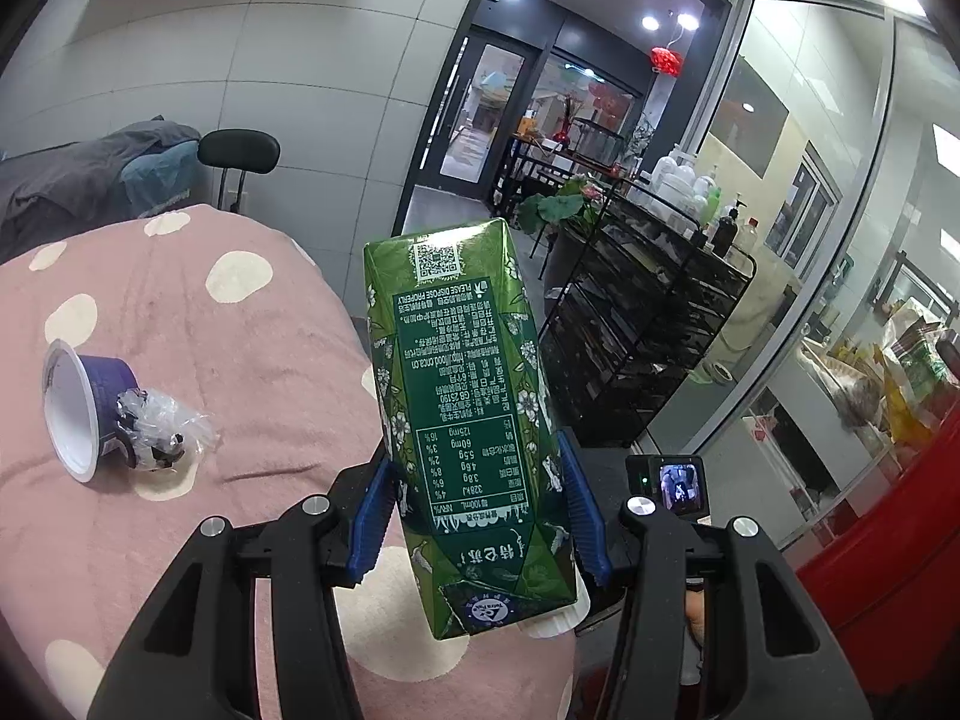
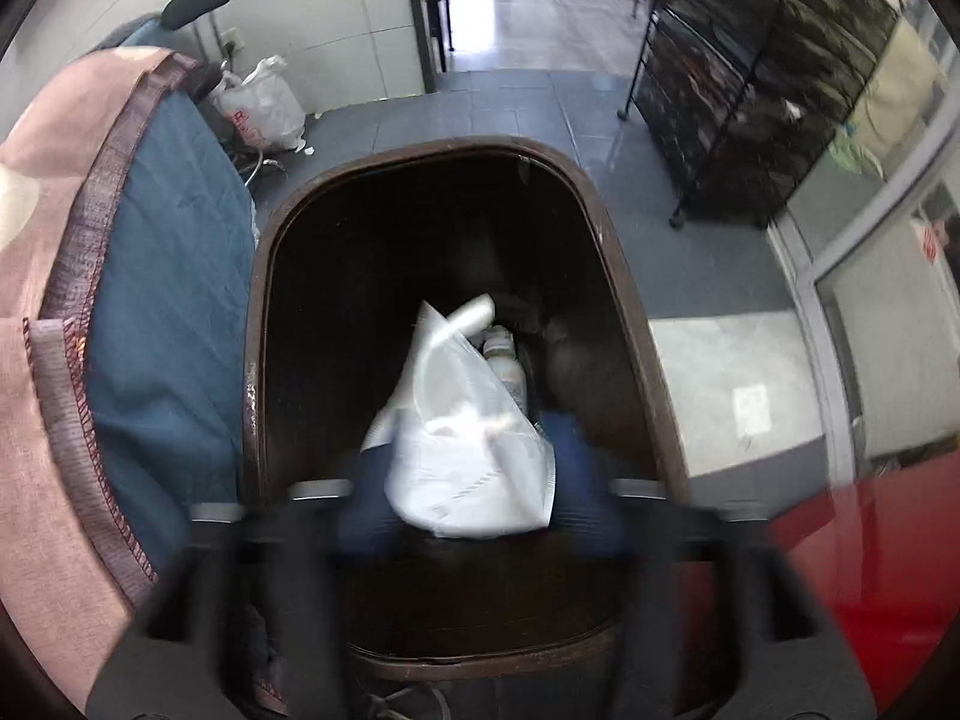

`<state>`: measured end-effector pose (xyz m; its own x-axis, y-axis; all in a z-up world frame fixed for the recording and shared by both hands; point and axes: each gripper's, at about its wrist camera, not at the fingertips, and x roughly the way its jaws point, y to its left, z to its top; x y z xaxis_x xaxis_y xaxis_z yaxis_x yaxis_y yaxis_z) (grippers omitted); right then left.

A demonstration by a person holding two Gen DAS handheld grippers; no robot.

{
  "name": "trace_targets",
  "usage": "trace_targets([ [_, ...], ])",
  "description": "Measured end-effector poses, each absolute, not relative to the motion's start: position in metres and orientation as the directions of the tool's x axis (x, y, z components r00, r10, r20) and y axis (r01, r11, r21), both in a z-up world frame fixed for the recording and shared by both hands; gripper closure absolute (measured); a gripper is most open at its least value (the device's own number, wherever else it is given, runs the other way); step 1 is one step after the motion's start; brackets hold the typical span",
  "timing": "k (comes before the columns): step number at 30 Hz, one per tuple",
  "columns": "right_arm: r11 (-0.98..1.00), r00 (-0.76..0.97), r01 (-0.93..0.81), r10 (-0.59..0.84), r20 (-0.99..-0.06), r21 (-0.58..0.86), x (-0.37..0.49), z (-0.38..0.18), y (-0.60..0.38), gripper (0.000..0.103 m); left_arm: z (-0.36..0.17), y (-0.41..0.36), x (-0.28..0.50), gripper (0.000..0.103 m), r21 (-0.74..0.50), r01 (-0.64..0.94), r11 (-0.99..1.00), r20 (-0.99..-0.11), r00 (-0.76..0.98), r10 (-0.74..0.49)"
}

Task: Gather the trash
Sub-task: 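Lower the green carton into the bin and open the left tool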

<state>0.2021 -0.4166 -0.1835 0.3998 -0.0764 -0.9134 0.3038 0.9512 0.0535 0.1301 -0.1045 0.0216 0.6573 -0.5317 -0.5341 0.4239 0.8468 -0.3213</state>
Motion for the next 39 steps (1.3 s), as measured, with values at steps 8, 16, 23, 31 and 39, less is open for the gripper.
trace_targets([
  [8, 0.936, 0.441, 0.337, -0.063, -0.895, 0.1, 0.18, -0.177, -0.421, 0.029, 0.019, -0.119, 0.131, 0.053, -0.312, 0.448, 0.838, -0.538, 0.644, -0.544],
  [16, 0.91, 0.514, 0.406, -0.147, -0.845, 0.088, 0.15, -0.138, -0.434, 0.029, 0.014, -0.162, 0.133, 0.053, -0.3, 0.524, 0.797, -0.559, 0.581, -0.592],
  [23, 0.882, 0.551, 0.467, -0.233, -0.801, 0.064, 0.127, -0.11, -0.45, 0.028, -0.002, -0.209, 0.132, 0.053, -0.274, 0.584, 0.764, -0.597, 0.52, -0.611],
  [31, 0.855, 0.54, 0.516, -0.277, -0.795, 0.053, 0.116, -0.104, -0.465, 0.028, -0.026, -0.253, 0.14, 0.053, -0.232, 0.624, 0.746, -0.655, 0.467, -0.594],
  [39, 0.843, 0.527, 0.535, -0.279, -0.803, 0.059, 0.109, -0.108, -0.476, 0.028, -0.05, -0.273, 0.158, 0.052, -0.203, 0.601, 0.773, -0.724, 0.44, -0.532],
])
